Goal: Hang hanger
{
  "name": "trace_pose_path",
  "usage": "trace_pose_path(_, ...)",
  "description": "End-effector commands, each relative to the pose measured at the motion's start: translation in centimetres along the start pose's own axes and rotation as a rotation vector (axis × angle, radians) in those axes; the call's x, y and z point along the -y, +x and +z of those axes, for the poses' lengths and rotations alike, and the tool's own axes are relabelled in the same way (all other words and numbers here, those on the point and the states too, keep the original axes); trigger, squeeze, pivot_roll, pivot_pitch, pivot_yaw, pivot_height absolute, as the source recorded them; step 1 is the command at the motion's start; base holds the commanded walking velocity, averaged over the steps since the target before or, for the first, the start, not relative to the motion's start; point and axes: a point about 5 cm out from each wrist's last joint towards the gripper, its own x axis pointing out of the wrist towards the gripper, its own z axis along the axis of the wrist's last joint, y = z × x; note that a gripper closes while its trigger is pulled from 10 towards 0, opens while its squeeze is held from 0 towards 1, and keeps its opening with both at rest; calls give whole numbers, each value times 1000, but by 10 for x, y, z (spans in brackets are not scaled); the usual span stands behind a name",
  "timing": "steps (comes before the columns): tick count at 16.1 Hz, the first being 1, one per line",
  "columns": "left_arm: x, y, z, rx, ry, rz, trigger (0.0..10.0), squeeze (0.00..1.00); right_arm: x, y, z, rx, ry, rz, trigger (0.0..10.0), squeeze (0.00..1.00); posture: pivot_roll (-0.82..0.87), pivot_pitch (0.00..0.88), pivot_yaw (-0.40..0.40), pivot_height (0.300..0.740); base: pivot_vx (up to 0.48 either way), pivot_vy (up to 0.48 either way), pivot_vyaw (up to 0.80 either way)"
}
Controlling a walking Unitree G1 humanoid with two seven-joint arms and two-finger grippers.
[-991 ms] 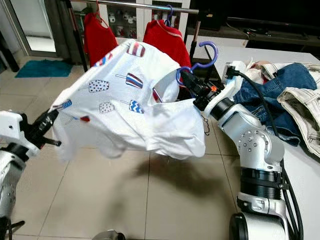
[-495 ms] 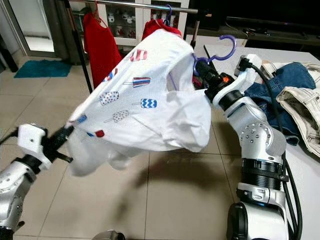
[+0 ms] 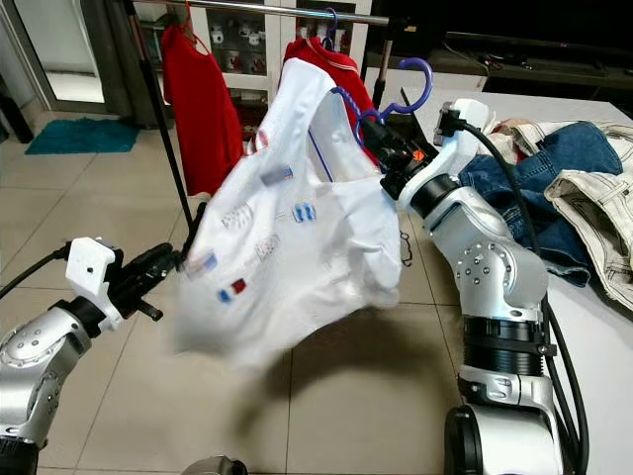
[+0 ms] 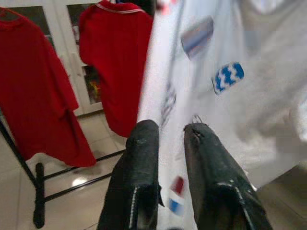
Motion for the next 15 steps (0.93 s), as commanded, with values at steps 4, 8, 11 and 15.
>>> trace_pose_path(4,19,6,14,-40,43,-218,10000,1000,-9,-2,2,2,-67,37,10000,0,85,0,-24,740,0,0,0)
trace_pose_path(8,12,14,50,54,72,-246,10000,1000,-21,-1,-7,-78,-193,129,10000,0,84,0,-23,740,0,0,0)
trace_pose_path(11,1,14,78,90,137,-256,10000,1000,-27,-2,-10,-118,-249,180,10000,0,90,0,-24,740,0,0,0)
trace_pose_path(15,1,26,107,160,115,-230,10000,0,-33,-2,-17,-155,-271,212,10000,0,92,0,-24,740,0,0,0)
